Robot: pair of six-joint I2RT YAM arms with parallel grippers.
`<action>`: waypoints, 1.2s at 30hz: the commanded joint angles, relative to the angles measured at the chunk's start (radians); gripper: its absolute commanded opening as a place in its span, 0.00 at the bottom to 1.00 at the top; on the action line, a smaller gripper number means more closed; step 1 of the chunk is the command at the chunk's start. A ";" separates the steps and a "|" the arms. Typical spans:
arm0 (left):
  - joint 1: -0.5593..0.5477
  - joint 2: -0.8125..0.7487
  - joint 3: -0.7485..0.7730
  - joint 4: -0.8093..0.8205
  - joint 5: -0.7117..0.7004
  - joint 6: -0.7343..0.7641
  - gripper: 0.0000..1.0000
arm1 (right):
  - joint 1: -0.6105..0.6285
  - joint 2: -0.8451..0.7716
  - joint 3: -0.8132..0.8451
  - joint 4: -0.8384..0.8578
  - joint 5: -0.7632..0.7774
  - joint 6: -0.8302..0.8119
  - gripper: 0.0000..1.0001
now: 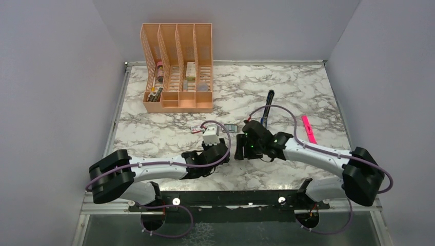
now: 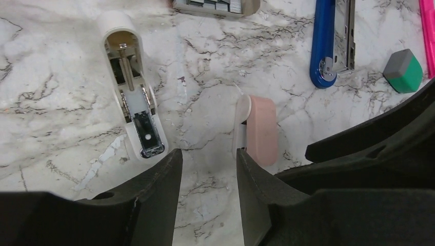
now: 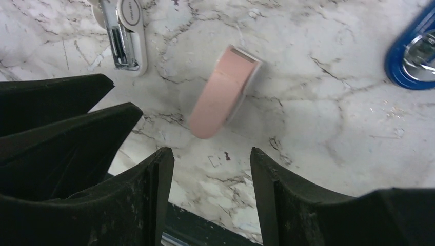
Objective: Load the staples into the stapler
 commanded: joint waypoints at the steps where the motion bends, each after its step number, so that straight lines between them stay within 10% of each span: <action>1: 0.015 -0.043 -0.030 0.020 -0.017 -0.044 0.44 | 0.068 0.107 0.100 0.014 0.164 0.044 0.62; 36: 0.026 0.075 -0.196 0.480 0.291 -0.034 0.35 | 0.115 0.157 0.127 -0.052 0.219 0.168 0.14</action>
